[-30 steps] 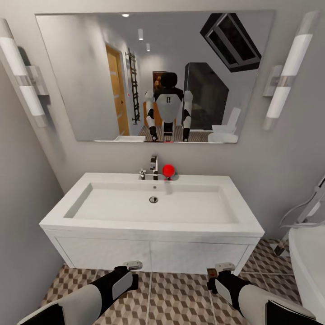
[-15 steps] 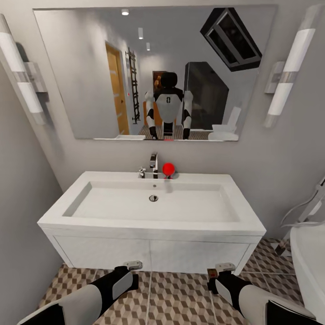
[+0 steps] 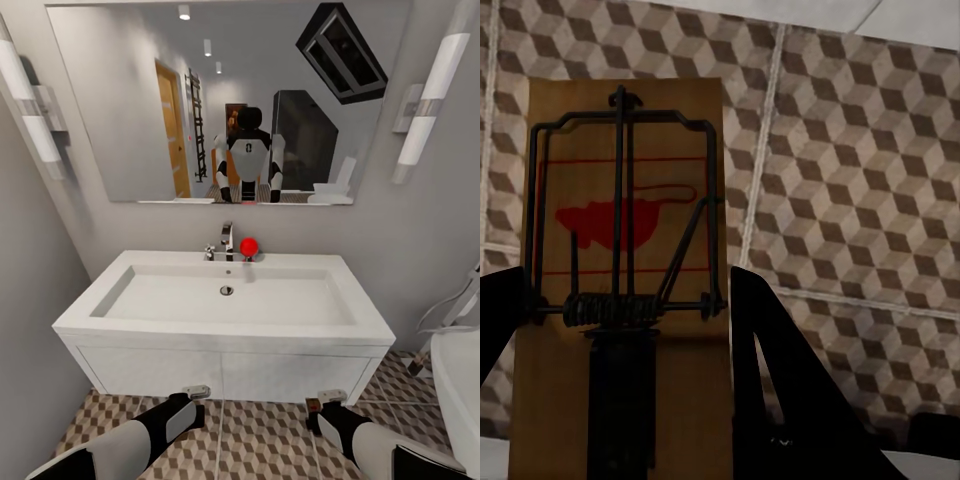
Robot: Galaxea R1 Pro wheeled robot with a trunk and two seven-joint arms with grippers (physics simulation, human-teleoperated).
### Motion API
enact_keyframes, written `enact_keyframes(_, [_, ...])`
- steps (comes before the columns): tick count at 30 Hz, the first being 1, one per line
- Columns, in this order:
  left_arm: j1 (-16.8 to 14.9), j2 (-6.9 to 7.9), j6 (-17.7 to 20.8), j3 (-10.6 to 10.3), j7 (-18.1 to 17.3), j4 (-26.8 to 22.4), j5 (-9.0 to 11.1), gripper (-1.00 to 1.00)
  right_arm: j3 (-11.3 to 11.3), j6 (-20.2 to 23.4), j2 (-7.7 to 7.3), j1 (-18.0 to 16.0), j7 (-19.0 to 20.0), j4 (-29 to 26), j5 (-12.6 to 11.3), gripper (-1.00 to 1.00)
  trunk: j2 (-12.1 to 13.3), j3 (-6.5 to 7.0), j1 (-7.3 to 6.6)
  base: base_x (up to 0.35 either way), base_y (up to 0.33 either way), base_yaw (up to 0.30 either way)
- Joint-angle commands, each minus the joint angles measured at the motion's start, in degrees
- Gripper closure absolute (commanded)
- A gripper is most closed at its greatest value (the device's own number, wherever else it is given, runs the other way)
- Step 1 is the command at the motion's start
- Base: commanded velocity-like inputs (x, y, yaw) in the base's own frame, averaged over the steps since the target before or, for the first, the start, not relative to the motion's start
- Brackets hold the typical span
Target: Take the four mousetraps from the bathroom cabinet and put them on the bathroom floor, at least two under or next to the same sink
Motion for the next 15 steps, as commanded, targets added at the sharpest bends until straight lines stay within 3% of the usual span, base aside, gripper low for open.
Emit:
enact_keyframes(1, [-0.1,0.03,0.2,-0.3,0.3,-0.1,0.2,1.0,0.5,0.3,-0.02,0.1,-0.4,-0.1,-0.6,1.0,-0.5,-0.25,0.23,0.0,0.0,0.0])
enact_keyframes(15, [-0.1,0.09,0.2,-0.4,0.3,-0.1,0.2,1.0,0.5,0.2,-0.01,0.6,-0.4,-0.1,-0.5,1.0,-6.1,-2.76,3.3,0.0,0.0,0.0])
